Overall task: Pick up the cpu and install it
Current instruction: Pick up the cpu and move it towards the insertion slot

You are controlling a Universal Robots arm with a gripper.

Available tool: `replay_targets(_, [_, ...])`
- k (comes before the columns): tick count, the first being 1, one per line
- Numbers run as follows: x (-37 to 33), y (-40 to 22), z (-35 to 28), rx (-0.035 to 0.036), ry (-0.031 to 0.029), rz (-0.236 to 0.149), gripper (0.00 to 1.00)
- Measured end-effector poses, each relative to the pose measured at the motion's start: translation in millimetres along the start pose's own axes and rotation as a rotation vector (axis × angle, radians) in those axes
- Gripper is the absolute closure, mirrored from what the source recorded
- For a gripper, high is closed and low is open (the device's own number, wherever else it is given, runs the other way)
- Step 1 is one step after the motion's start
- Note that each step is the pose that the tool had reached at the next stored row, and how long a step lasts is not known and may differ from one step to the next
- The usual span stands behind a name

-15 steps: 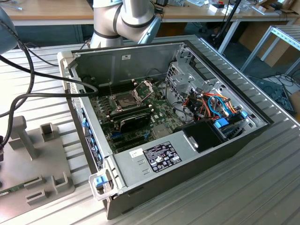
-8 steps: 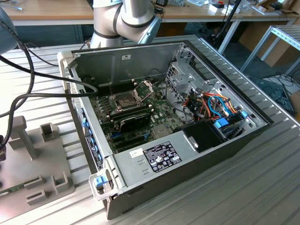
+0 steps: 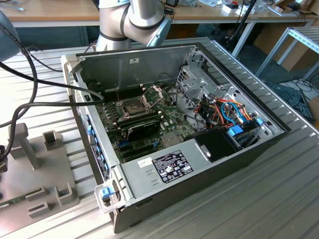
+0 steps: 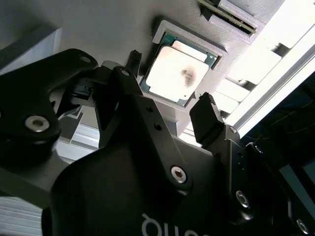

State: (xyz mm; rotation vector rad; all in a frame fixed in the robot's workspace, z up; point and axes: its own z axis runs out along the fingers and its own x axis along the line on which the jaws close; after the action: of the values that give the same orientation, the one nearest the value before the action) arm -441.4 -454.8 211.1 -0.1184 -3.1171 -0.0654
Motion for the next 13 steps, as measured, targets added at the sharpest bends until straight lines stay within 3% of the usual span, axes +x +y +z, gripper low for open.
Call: replay_targets(13, [1.4,-0.3,5.8,0.0000,-0.0001,0.000,0.32])
